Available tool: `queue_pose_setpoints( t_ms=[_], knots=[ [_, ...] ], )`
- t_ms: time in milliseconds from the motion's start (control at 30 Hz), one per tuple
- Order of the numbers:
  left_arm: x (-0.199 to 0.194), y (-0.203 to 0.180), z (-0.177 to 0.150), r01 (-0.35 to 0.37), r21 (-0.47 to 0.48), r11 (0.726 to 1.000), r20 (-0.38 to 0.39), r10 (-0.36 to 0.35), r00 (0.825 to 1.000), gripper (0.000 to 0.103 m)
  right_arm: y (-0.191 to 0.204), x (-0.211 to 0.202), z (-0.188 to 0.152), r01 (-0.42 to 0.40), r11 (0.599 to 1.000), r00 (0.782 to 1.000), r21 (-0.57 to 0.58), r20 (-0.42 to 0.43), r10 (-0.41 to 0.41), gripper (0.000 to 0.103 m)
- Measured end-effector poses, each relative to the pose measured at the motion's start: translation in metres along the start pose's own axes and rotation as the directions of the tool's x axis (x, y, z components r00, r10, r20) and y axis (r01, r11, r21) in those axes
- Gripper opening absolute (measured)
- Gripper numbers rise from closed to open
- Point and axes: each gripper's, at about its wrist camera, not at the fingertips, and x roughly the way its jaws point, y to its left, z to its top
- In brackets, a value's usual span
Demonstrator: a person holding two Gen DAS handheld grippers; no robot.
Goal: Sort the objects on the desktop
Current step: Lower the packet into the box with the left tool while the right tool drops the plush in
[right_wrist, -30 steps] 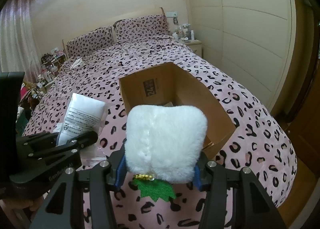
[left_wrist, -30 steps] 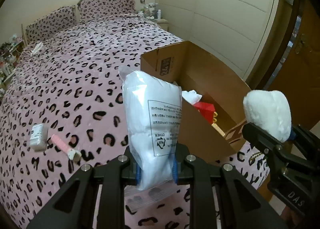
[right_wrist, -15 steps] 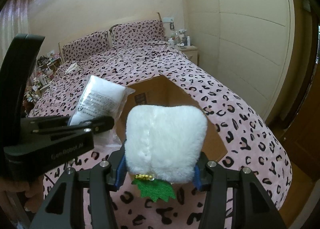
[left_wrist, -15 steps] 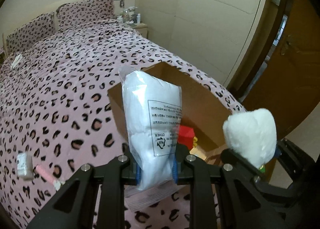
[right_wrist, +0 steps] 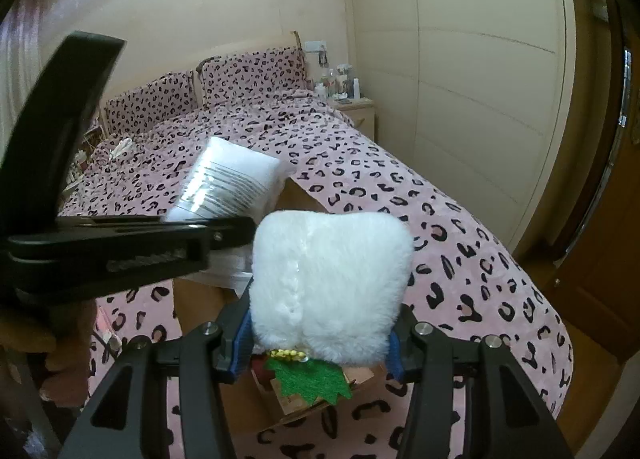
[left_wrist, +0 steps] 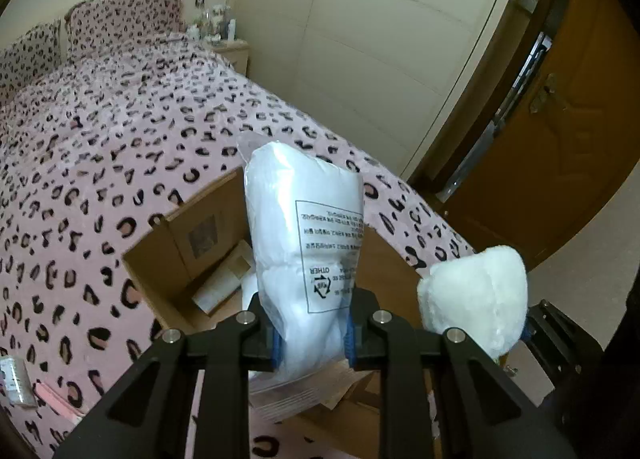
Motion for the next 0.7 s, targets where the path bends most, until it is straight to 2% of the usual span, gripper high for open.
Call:
queue_pose_setpoints(
  t_ms=[300,700],
  knots=[
    [0.022,0.012,-0.013,-0.108,0.042,0.993,-0.034,0.109,0.993,0.023,0.004,0.026,-0.010,-0.021,1.000,0.998,-0.004,-0.054,0.020,0.052],
    [0.043,0.036,-0.024,-0.160,0.043,0.986,-0.067,0.162,0.984,0.023,0.008,0.054,-0.018,-0.046,0.999,0.993,-0.008,-0.105,0.045,0.054]
  ],
)
